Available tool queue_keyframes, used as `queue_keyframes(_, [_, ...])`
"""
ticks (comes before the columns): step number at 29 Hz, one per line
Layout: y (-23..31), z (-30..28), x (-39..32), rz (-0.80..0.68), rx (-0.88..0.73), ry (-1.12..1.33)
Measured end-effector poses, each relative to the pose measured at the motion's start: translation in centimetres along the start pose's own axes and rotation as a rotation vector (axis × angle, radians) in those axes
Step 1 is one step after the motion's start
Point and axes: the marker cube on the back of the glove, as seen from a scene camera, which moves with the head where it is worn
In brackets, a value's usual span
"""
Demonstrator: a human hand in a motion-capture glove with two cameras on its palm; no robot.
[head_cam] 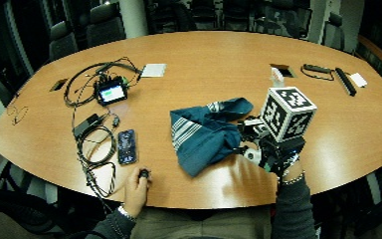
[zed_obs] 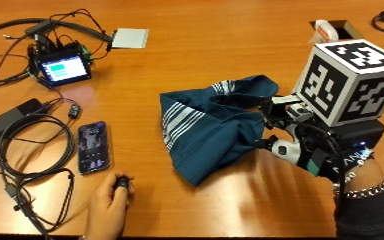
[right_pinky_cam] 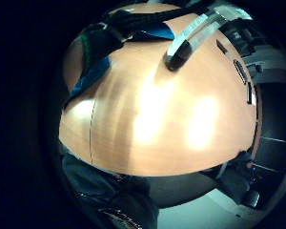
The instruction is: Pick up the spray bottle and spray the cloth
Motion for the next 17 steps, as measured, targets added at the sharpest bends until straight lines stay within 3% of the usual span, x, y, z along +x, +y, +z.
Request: queue_keyframes(17, [-0.56,0.17,-0.17,-0.011,-0.009,-0.010])
